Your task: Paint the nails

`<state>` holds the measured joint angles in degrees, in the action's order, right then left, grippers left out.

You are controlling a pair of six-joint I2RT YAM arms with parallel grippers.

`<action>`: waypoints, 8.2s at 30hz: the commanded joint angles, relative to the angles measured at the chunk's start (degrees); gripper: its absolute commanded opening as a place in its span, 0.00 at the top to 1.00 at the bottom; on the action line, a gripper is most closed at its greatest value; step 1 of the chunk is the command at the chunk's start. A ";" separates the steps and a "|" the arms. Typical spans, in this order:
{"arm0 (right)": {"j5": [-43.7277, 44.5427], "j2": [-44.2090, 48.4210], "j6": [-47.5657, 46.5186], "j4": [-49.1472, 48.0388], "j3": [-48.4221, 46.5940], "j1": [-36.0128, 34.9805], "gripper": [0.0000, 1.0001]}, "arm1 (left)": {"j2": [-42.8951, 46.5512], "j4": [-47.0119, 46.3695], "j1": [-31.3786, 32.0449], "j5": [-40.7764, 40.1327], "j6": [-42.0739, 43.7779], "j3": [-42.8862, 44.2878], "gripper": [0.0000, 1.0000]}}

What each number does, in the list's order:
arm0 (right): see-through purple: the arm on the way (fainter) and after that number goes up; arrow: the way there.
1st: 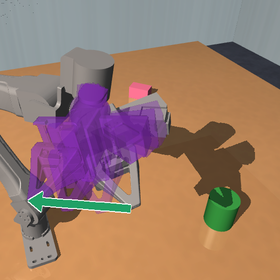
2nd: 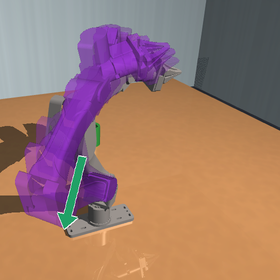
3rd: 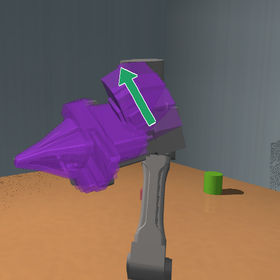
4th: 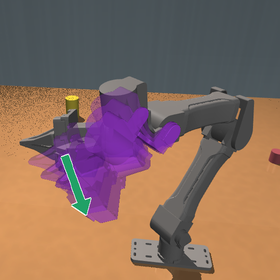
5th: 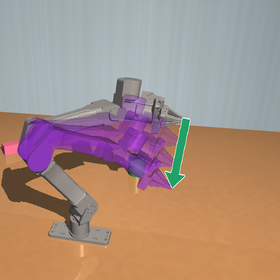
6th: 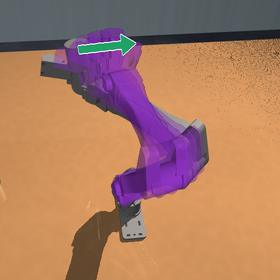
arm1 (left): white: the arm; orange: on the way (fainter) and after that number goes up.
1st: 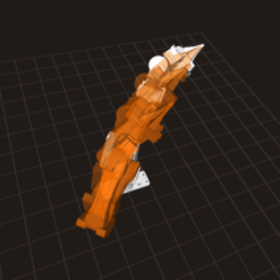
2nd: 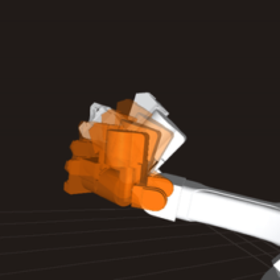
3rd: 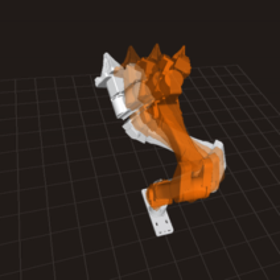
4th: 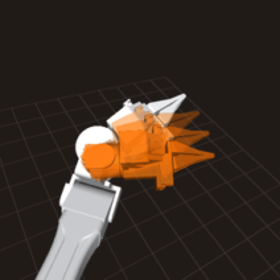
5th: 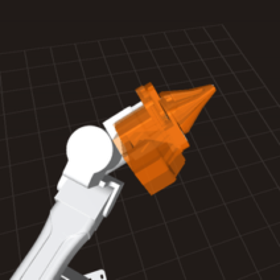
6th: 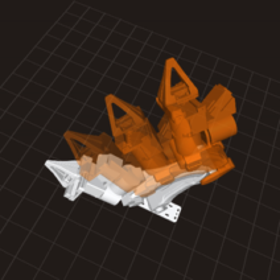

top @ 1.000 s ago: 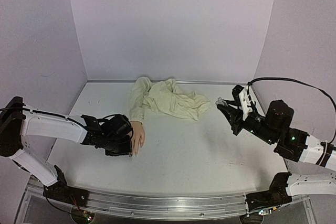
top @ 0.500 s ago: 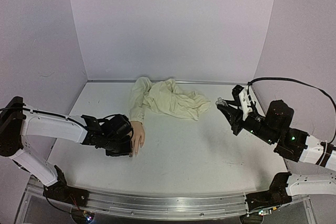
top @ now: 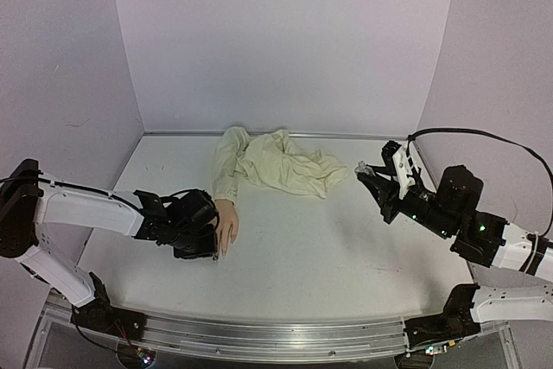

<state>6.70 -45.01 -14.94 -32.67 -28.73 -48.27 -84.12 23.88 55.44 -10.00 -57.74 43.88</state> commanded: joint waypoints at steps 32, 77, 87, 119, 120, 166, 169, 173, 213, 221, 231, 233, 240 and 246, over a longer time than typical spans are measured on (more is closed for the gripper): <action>-0.15 0.13 0.79 -4.78 -0.29 0.31 1.00 | 2.87 -1.54 0.57 -1.51 0.56 -0.54 1.00; -0.46 0.10 0.96 -5.04 -0.14 0.59 1.00 | -0.36 -0.67 0.37 -1.73 1.32 1.85 1.00; -0.55 0.10 1.05 -5.04 -0.19 0.59 1.00 | 0.02 -0.96 0.45 -1.18 0.78 1.03 1.00; -0.74 0.14 1.05 -5.14 -0.10 0.60 1.00 | 1.19 -1.29 0.46 -1.43 -0.56 -1.08 1.00; -0.72 0.10 1.05 -5.06 -0.10 0.60 1.00 | 1.19 -1.29 0.46 -1.35 -0.47 -1.00 1.00; -23.09 -15.48 16.26 -17.81 -6.24 0.38 1.00 | 22.59 -1.52 -1.68 13.99 33.14 17.04 1.00; -25.99 -18.08 19.89 -23.19 -5.82 -0.37 1.00 | 21.44 -3.39 -2.27 17.33 34.73 19.64 1.00; -26.58 -21.74 21.45 -27.93 -6.28 -2.76 1.00 | 19.43 -4.11 -2.53 22.92 36.08 23.66 1.00; -30.53 -38.83 21.88 -40.20 -15.21 -8.15 1.00 | 13.61 -10.07 -2.53 32.72 33.50 27.42 1.00; -29.70 -38.48 21.63 -40.36 -14.80 -8.13 1.00 | 13.86 -10.34 -2.52 32.75 33.22 26.89 1.00; -28.99 -37.81 20.88 -40.28 -14.38 -8.11 1.00 | 14.32 -10.26 -2.53 32.75 33.21 25.95 1.00; -28.94 -37.62 20.75 -40.28 -14.34 -8.15 1.00 | 14.48 -10.22 -2.53 32.28 33.21 25.77 1.00; -28.85 -37.60 20.74 -40.28 -14.34 -8.15 1.00 | 14.64 -9.49 -2.53 31.42 33.39 25.62 1.00; -28.41 -37.51 20.65 -40.26 -14.40 -8.14 1.00 | 15.30 -8.97 -2.53 30.33 33.56 25.10 1.00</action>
<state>-22.02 -84.18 6.15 -67.79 -41.10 -56.03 -70.65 16.47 53.17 21.74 -24.10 68.62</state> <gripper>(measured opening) 0.173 0.150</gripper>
